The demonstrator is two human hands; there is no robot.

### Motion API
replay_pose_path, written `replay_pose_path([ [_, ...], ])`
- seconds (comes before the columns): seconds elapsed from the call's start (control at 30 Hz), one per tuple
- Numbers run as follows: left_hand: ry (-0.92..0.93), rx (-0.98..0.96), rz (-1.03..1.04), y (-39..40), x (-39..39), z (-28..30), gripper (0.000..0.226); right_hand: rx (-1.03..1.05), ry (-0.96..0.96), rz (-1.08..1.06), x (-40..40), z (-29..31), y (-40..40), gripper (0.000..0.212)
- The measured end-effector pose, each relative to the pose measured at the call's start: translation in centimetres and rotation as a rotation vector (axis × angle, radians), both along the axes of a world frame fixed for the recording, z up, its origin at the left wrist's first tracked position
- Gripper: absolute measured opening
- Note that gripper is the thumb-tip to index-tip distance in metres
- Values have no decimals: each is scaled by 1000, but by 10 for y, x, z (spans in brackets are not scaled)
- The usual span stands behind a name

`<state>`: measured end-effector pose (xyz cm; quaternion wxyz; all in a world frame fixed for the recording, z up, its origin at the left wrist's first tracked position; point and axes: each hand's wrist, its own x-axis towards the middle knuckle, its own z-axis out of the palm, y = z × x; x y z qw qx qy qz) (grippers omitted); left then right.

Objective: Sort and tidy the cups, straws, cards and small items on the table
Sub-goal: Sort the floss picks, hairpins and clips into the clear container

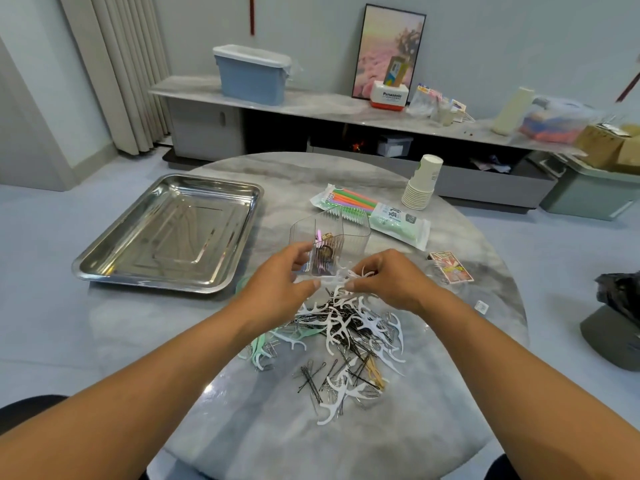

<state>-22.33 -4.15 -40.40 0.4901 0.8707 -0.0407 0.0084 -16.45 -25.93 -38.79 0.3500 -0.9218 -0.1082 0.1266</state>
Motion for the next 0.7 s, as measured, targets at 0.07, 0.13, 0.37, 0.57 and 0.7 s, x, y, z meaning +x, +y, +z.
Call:
replay_pose_path([
  [0.07,72,-13,-31,-5,2,-3,72,52,59,-25,-2,-4,-7,15],
  [0.13,123,-52,-49,-9,3,-4,74,118,108,-52,-2,-7,-11,15],
  [0.37,203,-227,-60,-20,8,-7,61,303,283,-138,-2,-5,-10,20],
  [0.57,192,-163,22,-19,16,-13,26,388,405,-186,-3,1,-3,17],
  [0.7,213,-48,-15,-15,16,-14,18,487,438,-229,-2,2,-1,18],
])
